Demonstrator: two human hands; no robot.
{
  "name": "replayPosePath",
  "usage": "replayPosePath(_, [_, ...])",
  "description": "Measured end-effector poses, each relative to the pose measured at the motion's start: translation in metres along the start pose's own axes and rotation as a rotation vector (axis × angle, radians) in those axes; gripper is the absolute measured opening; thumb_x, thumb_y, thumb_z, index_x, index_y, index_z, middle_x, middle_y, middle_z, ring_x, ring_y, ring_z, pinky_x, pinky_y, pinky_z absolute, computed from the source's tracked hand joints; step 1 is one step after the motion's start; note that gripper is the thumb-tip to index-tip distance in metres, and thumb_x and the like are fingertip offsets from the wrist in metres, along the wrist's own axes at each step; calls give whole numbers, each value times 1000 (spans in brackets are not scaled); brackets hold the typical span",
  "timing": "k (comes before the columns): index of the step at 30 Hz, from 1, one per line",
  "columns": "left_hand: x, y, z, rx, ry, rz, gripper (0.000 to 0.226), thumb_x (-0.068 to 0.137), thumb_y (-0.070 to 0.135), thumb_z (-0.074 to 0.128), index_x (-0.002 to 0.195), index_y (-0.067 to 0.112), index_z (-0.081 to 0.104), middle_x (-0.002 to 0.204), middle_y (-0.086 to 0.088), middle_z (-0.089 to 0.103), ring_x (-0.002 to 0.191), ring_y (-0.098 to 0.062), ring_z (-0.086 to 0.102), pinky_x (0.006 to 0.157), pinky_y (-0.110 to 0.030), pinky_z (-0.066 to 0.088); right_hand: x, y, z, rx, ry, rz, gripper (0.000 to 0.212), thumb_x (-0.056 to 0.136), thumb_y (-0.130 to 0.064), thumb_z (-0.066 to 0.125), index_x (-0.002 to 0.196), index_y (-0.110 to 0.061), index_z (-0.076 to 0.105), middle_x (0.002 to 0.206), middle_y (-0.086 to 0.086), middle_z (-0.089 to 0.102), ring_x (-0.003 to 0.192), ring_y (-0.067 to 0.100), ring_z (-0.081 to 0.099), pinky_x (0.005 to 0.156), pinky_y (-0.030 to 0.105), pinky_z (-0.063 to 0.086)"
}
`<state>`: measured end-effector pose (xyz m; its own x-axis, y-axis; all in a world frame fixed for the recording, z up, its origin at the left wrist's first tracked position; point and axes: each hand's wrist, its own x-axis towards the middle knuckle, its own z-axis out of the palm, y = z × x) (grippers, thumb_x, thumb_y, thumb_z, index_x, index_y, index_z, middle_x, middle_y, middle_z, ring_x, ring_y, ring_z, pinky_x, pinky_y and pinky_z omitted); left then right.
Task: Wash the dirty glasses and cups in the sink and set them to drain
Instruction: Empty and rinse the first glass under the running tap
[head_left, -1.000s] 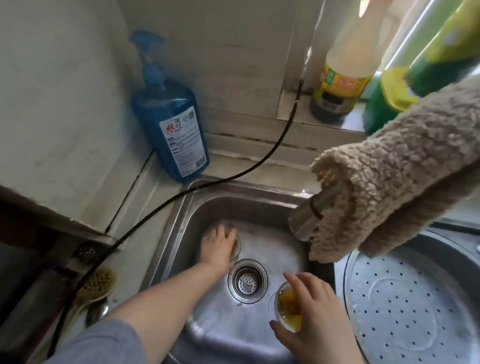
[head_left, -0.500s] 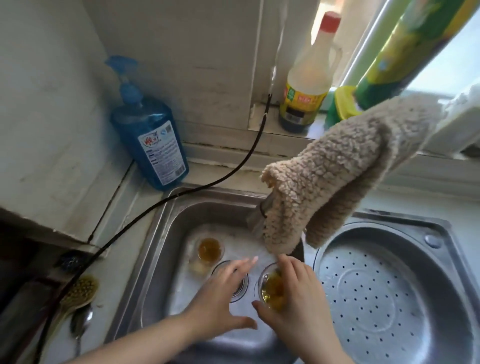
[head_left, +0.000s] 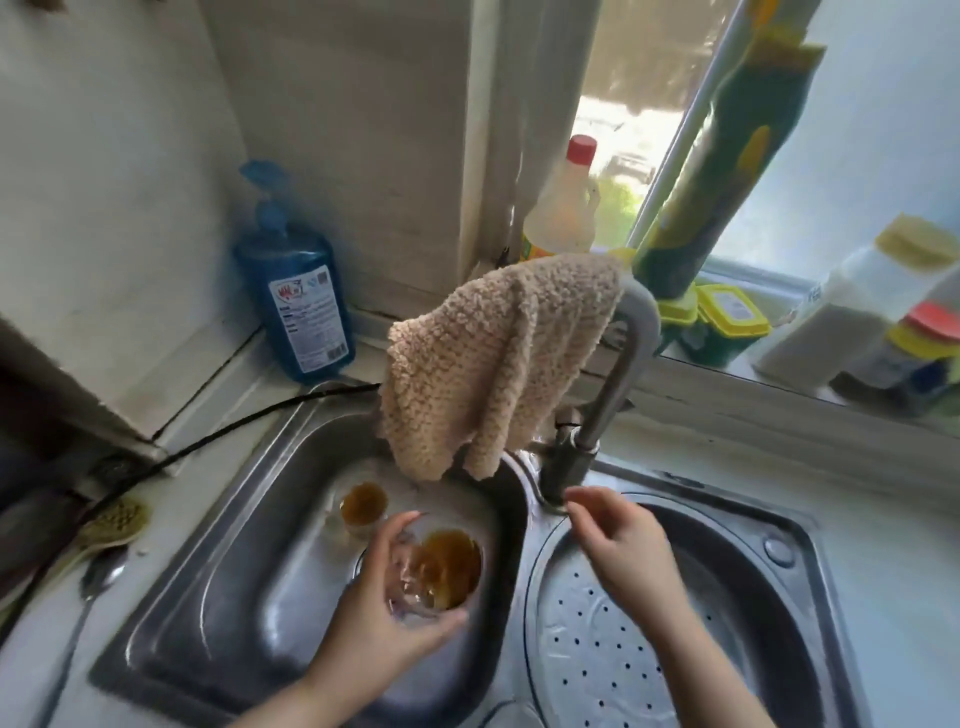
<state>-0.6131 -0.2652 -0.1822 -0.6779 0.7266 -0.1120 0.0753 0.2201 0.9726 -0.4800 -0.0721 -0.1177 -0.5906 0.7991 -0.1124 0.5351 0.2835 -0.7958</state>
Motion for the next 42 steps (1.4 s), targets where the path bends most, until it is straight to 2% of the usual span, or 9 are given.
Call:
replayPosePath(2, [-1,1,0,-10,55,9,95,43,38,88,126,44,43,116,16,64,110,-3,61,82,-8,47,44,26,-26,-61,193,97,17,88,-19,64,105,-15,66,98,0,68,94,16,65,81,24,44])
replayPosePath(5, [2,3,1,27,146,48,95,48,39,86,130,34,40,127,8,58,115,-8,58,95,-15,45,104,47,-39,-148,224,109,41,88,-20,64,127,-9,57,121,11,63,99,25,63,86,26,40])
replayPosePath(8, [9,12,-2,69,213,69,88,47,42,83,121,51,37,119,25,55,109,2,57,91,-8,41,141,52,-32,-156,185,50,32,88,-17,64,119,-8,63,112,13,68,97,27,64,83,27,43])
replayPosePath(11, [17,19,-5,67,228,45,86,47,41,83,115,59,34,120,12,58,107,0,59,88,-7,42,150,49,-27,-118,190,33,19,87,-10,61,103,-6,70,97,15,71,92,27,64,77,24,38])
replayPosePath(16, [21,24,-4,73,229,44,87,48,39,84,116,58,33,117,10,59,104,-1,60,86,-9,44,147,45,-28,-109,195,-7,15,86,-5,60,95,-5,71,89,14,71,85,24,63,74,25,38])
replayPosePath(20, [25,24,-1,63,240,48,87,48,38,84,119,50,35,118,12,57,104,0,60,88,-11,45,152,42,-29,-157,177,-13,15,87,-6,58,95,-4,71,92,17,71,91,31,64,75,30,42])
replayPosePath(26, [28,29,2,106,240,42,88,59,10,90,116,47,33,115,13,56,98,9,58,80,0,38,154,40,-29,-215,157,-15,14,87,-6,56,90,-6,69,91,16,71,84,28,60,69,27,34])
replayPosePath(29, [30,30,2,102,243,31,88,57,18,90,116,49,33,115,11,56,99,6,59,81,-2,40,157,42,-30,-222,155,-22,14,88,-8,56,91,-7,69,91,16,71,85,28,61,69,28,35])
replayPosePath(42, [34,33,-2,70,245,-11,86,61,13,89,114,50,32,120,4,59,103,-4,62,83,-8,43,161,41,-29,-226,140,-10,15,89,-7,55,96,-3,68,97,20,70,96,35,63,77,35,43])
